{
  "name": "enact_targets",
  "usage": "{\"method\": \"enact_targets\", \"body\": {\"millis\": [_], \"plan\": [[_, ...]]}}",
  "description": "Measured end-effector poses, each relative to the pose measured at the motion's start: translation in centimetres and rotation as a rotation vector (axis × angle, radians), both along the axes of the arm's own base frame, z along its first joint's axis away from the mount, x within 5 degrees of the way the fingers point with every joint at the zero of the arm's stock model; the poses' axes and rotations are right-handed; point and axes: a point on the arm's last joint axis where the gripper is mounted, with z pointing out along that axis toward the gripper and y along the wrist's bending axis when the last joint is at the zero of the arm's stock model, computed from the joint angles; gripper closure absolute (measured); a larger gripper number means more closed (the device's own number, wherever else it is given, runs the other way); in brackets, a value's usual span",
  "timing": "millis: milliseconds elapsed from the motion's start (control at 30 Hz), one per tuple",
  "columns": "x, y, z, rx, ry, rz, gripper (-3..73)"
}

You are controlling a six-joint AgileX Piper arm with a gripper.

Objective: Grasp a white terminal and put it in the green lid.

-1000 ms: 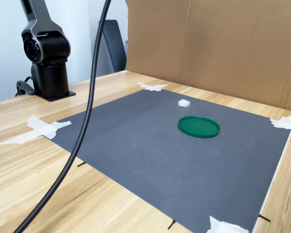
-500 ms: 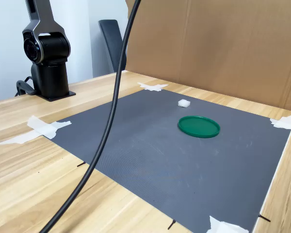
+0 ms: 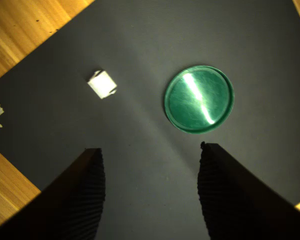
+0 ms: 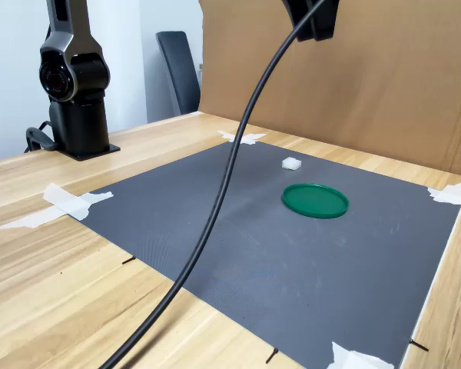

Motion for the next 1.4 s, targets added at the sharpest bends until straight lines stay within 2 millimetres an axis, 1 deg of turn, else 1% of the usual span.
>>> {"method": "enact_targets", "body": {"millis": [100,167,200,233,300,467,633,667,800,833,967,1067,1200,1333,1400], "plan": [[-0.3,2.3,-1.0,-0.033,0.018,0.071,21.1],[-0.7,3.4,-1.2,-0.038,0.021,0.107,21.1],[-0.8,3.6,-1.3,-0.038,0.022,0.114,21.1],[-1.5,4.8,-1.3,-0.04,0.023,0.155,21.1],[-2.2,6.0,-1.4,-0.038,0.026,0.188,21.1],[-2.4,6.2,-1.4,-0.027,0.034,0.164,21.1],[-2.2,6.0,-1.6,-0.042,0.031,0.13,21.1],[-2.5,5.8,-2.6,-0.06,0.059,0.128,21.1],[-2.9,5.6,-3.9,-0.086,0.098,0.131,21.1],[-3.2,5.4,-5.2,-0.108,0.134,0.133,21.1],[-3.4,5.2,-6.1,-0.126,0.162,0.133,21.1],[-3.8,5.0,-7.4,-0.139,0.194,0.134,21.1],[-3.9,5.2,-7.9,-0.112,0.204,0.132,22.4],[-3.7,5.4,-8.0,-0.084,0.174,0.131,28.4],[-3.5,5.5,-8.0,-0.081,0.154,0.131,29.8]]}}
